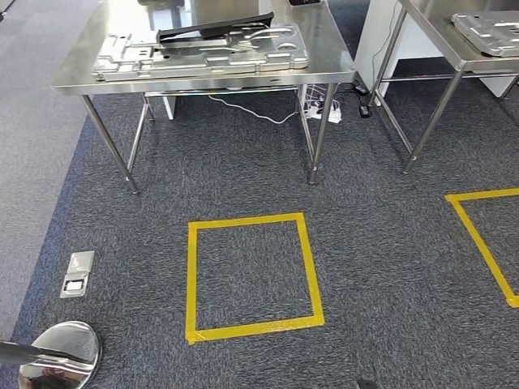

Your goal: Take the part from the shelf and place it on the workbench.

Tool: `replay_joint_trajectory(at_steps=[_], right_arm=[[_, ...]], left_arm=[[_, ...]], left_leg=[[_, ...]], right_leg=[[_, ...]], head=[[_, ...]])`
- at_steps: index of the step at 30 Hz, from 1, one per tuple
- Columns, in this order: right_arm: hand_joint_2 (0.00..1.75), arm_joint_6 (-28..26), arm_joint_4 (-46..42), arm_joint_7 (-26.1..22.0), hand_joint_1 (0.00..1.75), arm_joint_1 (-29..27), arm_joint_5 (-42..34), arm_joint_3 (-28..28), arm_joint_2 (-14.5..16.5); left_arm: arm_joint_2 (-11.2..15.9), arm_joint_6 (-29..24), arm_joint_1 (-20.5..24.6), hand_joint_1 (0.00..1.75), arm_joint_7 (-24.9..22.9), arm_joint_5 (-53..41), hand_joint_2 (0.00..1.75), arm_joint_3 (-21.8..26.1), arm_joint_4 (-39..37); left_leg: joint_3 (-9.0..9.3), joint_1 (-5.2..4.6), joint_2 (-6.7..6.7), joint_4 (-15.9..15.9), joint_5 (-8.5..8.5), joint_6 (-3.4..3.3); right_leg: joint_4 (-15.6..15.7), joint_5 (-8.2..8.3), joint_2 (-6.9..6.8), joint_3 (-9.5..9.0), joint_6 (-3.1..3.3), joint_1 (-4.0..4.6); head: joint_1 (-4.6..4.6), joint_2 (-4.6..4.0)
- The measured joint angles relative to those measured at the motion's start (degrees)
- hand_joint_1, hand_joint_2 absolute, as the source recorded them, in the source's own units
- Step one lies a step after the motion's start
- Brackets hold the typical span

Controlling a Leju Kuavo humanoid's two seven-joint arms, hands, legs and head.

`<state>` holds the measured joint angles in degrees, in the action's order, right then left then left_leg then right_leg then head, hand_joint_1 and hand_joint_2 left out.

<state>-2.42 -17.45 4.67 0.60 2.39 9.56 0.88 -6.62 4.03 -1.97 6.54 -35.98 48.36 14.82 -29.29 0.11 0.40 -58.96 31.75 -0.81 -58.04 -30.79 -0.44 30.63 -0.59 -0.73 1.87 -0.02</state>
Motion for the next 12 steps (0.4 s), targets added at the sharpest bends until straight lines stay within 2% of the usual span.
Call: replay_joint_trajectory(at_steps=[2,3,6,7,12], right_arm=[[0.44,0.1,-0.8,-0.2,0.0,0.0,-0.2,-0.6,0.0],[0.0,0.1,-1.1,-0.4,0.0,-0.2,-0.3,-0.8,0.0],[0.0,0.3,-1.8,-0.9,0.0,-1.0,-0.4,-1.7,-0.1],[0.0,0.4,-2.0,-1.0,0.0,-1.4,-0.5,-2.0,-0.2],[0.0,0.9,-2.7,-1.8,0.0,-3.3,-0.9,-3.4,-0.4]], left_arm=[[0.4,-0.3,-0.9,0.0,-0.4,2.6,0.0,-3.2,0.0],[0.6,-0.5,-1.3,0.0,-0.6,3.9,0.0,-4.8,0.0],[1.2,-1.0,-2.0,0.0,-1.3,7.9,0.0,-9.9,0.2],[1.4,-1.1,-2.2,0.0,-1.5,9.2,0.0,-11.6,0.3],[2.3,-1.8,-2.8,0.0,-2.6,15.3,0.0,-19.6,1.1]], left_leg=[[0.08,-0.17,-0.03,0.9,0.08,-0.23],[0.1,-0.15,-0.04,1.2,-0.03,-0.2],[0.32,-0.05,-0.03,1.9,-0.36,-0.04],[0.34,-0.09,-0.02,1.8,-0.34,-0.09],[0.33,-0.26,0.09,1.5,-0.18,-0.43]], right_leg=[[0.2,0.29,-0.04,0.2,-0.7,0.03],[0.4,0.27,-0.07,0.11,-0.7,0.03],[0.9,0.4,-0.05,-0.25,0.94,0.14],[0.9,0.58,-0.03,-0.3,1.26,0.14],[1.1,0.89,0.14,-0.41,0.52,0.03]], head=[[-0.01,0.0],[-0.02,0.0],[-0.04,0.0],[-0.04,0.0],[-0.06,0.0]])
